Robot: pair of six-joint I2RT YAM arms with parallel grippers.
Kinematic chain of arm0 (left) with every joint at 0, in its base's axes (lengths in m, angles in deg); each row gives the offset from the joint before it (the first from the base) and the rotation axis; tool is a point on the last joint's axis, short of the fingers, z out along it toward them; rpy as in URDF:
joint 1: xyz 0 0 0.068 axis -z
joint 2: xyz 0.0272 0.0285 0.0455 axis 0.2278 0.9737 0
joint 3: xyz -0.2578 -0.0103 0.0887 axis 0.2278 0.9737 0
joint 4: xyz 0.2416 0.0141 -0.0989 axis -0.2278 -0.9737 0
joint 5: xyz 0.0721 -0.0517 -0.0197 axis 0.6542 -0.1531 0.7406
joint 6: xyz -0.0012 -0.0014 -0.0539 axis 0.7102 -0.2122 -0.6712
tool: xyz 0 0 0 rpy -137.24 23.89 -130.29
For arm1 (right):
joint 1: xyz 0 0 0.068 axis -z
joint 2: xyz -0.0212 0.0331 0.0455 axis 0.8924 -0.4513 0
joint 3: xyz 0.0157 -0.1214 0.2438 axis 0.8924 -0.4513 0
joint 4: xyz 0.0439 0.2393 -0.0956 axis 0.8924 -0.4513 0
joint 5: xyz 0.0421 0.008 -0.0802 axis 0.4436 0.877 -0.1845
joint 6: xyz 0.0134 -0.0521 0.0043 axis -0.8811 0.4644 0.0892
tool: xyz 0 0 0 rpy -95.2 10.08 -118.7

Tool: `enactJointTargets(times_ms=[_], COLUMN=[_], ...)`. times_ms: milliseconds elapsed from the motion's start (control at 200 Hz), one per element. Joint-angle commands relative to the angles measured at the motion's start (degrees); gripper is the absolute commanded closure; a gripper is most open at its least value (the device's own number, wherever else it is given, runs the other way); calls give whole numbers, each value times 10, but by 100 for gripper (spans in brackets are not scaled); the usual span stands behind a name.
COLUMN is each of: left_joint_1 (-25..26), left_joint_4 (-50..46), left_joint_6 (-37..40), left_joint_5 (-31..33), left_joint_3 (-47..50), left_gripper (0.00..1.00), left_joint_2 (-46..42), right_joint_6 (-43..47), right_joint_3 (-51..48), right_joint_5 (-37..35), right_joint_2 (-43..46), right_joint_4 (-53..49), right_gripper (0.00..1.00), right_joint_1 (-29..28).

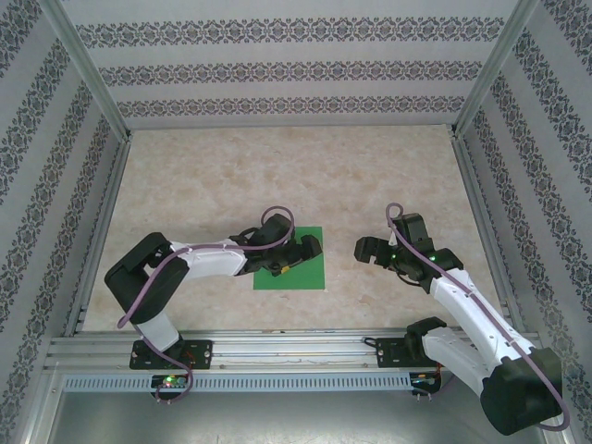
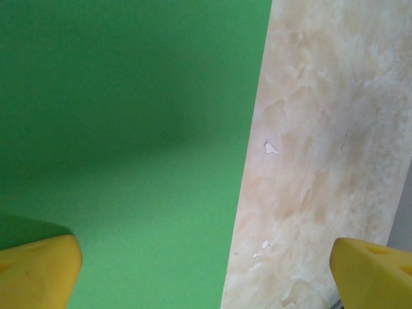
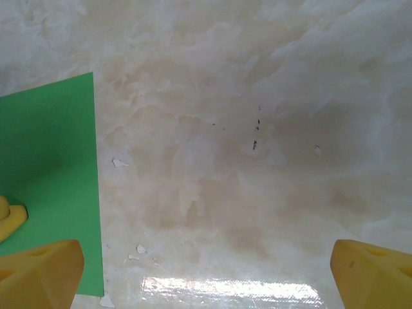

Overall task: Fold a paper plane with a square sheet of paper (fold left side to right side)
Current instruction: Move the paper to the center of the table, then pick up the paper from the center of the table.

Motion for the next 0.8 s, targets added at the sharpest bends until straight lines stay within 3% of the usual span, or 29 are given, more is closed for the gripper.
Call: enactJointTargets(times_ms=[0,225,460,794], left_joint_1=[12,8,-19,-89], left_joint_4=[-29,-92,-190,-236], left_joint_6=[-14,46,112,150], left_joint_5=[6,23,75,26], left_joint_3=[-7,-49,-40,69], left_gripper=[0,0,0,0], left_joint_2=[11,-37,-143,-262], right_joint_6=[21,30,30,35], right_joint_3=[19,34,64,166], right_joint_5=[-19,-17,-11,-61], right_joint_2=[0,-19,-55,-219], right_joint_4=[-13,-15,-17,-19], right_gripper=[1,2,2,3], right_joint_1=[-6,-6,-18,-120])
